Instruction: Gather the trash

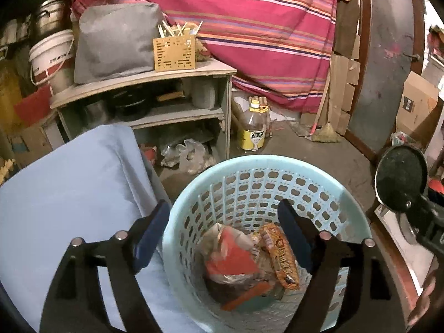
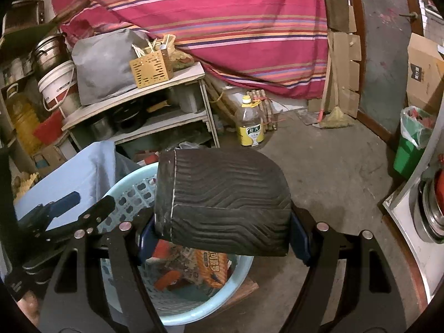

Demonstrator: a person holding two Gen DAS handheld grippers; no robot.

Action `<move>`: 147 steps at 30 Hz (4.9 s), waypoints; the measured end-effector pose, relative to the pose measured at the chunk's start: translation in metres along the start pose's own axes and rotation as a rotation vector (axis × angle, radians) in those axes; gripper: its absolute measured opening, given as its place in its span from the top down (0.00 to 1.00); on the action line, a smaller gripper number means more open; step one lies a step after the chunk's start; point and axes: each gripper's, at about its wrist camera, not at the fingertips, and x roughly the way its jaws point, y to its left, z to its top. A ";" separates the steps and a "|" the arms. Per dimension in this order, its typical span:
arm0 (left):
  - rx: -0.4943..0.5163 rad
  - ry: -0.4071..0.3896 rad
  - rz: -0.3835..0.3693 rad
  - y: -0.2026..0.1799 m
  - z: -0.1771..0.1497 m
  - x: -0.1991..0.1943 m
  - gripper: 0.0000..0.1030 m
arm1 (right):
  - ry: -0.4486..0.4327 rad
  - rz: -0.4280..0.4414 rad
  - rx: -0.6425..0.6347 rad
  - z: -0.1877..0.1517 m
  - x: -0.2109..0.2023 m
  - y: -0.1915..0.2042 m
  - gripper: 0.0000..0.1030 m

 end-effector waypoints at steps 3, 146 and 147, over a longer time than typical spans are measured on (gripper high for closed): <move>-0.018 -0.001 0.019 0.008 -0.001 -0.005 0.20 | 0.000 0.000 -0.009 0.000 0.001 0.003 0.27; -0.257 -0.320 0.567 0.184 -0.287 -0.331 0.04 | -0.277 0.293 -0.359 -0.242 -0.189 0.232 0.04; -0.256 -0.321 0.568 0.183 -0.287 -0.331 0.04 | -0.276 0.293 -0.360 -0.242 -0.188 0.232 0.04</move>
